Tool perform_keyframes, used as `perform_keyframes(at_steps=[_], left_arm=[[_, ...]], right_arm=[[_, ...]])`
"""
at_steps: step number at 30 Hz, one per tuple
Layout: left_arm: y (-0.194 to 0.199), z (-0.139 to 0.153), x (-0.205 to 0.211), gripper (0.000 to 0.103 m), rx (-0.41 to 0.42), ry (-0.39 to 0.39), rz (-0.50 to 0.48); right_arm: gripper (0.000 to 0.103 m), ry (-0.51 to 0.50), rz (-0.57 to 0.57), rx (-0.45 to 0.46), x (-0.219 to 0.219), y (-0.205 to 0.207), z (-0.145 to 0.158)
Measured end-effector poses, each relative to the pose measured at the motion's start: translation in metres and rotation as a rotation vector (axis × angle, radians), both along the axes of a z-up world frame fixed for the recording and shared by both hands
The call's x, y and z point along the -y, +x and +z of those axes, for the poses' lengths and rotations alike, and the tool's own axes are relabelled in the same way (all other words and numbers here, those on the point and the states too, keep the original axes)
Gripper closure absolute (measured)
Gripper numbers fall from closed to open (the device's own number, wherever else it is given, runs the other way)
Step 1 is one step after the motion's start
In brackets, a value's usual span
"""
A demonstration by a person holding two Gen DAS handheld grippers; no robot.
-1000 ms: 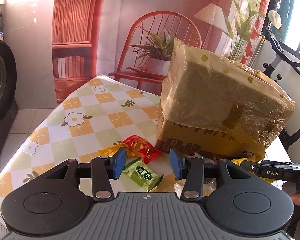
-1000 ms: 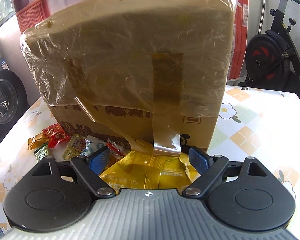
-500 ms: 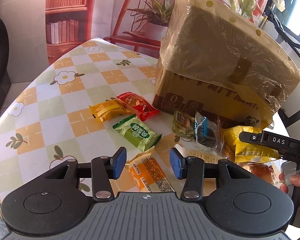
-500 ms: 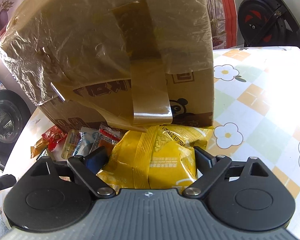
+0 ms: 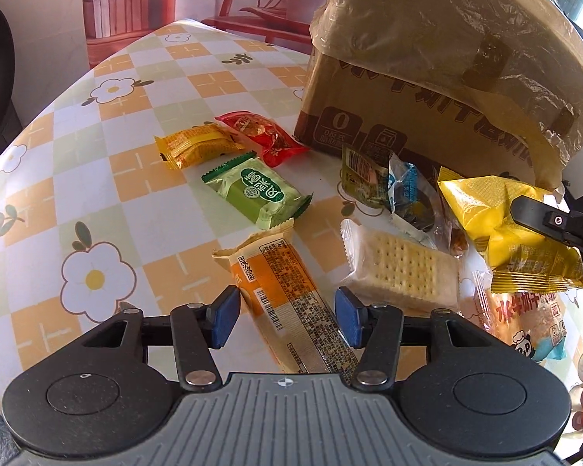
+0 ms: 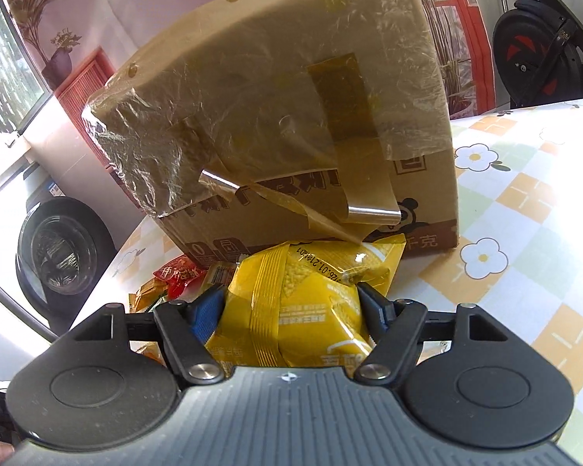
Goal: Organize snacks
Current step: 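Grasp the yellow snack bag with the right gripper while the left grasps the orange-labelled biscuit packet, then lift both held snacks up over the lined box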
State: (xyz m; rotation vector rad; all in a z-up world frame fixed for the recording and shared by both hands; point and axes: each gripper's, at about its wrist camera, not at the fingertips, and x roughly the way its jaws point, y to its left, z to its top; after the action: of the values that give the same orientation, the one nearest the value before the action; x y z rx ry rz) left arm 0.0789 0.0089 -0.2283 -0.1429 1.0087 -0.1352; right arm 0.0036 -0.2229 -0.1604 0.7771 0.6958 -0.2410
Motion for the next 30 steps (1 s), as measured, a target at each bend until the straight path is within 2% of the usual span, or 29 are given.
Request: perform_keyframes(at_steps=[5,6,8,11,19,22,26,30], left_arm=[[0.001,-0.008,0.015,0.044,0.026,0.088,-0.028],[0.000,-0.008,0.016,0.050,0.030,0.093,-0.034],[-0.001,-0.006,0.013,0.064,0.028,0.056,-0.050],[-0.006,0.004,0.006,0.065,0.052,0.014,-0.044],[-0.014,0.071,-0.007,0.065,0.249,-0.011,-0.047],[-0.016,0.100,-0.008,0.065,0.328,-0.014,-0.057],[-0.015,0.139,-0.010,0.065,0.423,-0.071,-0.063],[-0.006,0.169,0.001,0.065,0.502,-0.071,-0.101]], right_arm=[[0.030,-0.023,0.022,0.016,-0.008,0.001,0.005],[0.030,-0.029,0.026,0.020,-0.009,0.000,0.006],[0.030,-0.035,0.041,0.031,-0.012,0.000,0.009],[0.030,-0.030,0.065,0.051,-0.016,0.000,0.013],[0.030,-0.036,0.138,0.179,-0.028,0.008,0.046],[0.030,-0.070,0.154,0.277,-0.029,0.008,0.070],[0.030,-0.108,0.132,0.425,-0.017,0.004,0.109],[0.030,-0.166,0.084,0.514,0.002,0.007,0.143]])
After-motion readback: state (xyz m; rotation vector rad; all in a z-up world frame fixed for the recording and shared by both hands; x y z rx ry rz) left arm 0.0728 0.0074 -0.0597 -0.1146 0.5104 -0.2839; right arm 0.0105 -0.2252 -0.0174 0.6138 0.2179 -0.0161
